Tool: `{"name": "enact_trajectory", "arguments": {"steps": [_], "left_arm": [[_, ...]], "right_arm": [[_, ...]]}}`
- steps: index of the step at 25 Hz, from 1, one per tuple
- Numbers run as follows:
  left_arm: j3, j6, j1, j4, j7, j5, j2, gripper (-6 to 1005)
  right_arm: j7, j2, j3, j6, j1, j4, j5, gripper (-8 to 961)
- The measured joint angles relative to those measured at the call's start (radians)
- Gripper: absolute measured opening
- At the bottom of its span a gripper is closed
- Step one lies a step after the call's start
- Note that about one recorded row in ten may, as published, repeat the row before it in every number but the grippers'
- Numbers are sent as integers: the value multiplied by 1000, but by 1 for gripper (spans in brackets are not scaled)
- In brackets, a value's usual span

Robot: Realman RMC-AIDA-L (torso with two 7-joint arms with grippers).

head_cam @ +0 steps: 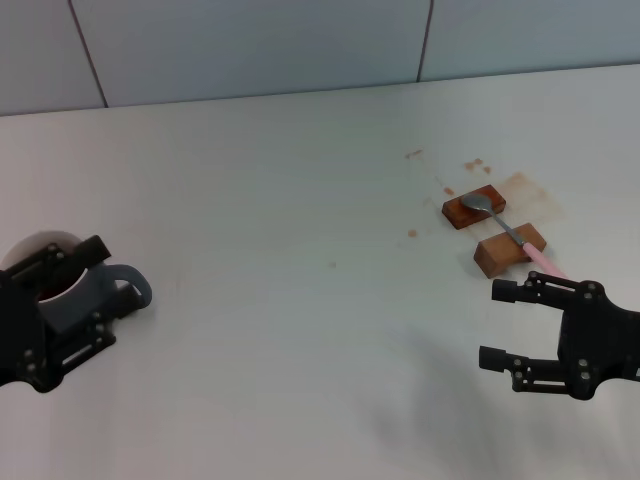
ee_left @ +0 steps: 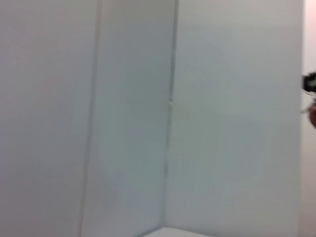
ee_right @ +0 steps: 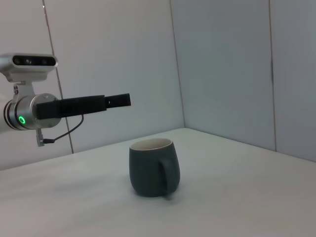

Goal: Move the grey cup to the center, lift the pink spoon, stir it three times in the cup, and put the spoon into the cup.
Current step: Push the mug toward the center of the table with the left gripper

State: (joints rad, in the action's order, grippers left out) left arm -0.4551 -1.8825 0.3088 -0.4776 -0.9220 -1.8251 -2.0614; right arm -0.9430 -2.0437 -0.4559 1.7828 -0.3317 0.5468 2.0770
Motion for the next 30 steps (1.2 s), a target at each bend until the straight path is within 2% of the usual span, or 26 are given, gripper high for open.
{"name": "enact_trajectory", "arguments": {"steps": [1, 8, 12, 13, 14, 19, 23, 24, 25, 30], "left_arm": [[6, 0, 0, 2, 0, 2, 0, 726], [23, 13, 9, 6, 6, 46, 1, 430], [111, 61, 6, 10, 51, 89, -3, 265], [155, 104, 0, 17, 85, 92, -4, 247], [155, 104, 0, 17, 85, 92, -4, 229], [294, 248, -17, 71, 243, 93, -2, 140], [393, 351, -28, 133, 434, 95, -6, 69], [393, 351, -28, 133, 434, 95, -6, 55], [439, 419, -28, 195, 589, 96, -6, 41], [451, 480, -36, 263, 790, 96, -9, -2]], "right_arm": [[0, 0, 0, 0, 0, 0, 0, 802], [-1, 0, 4, 0, 4, 2, 0, 803], [-3, -2, 25, 7, 5, 5, 0, 803], [-6, -2, 35, 9, 8, 7, 0, 803], [-6, -2, 35, 9, 8, 7, 0, 803], [-8, 1, 51, 11, 9, 7, 0, 803], [-8, 1, 58, 11, 8, 6, 0, 802], [-8, 1, 61, 11, 6, 4, 0, 802], [-8, 2, 65, 11, 6, 4, 0, 802], [-13, 3, 68, 10, 2, 6, 0, 803]]}}
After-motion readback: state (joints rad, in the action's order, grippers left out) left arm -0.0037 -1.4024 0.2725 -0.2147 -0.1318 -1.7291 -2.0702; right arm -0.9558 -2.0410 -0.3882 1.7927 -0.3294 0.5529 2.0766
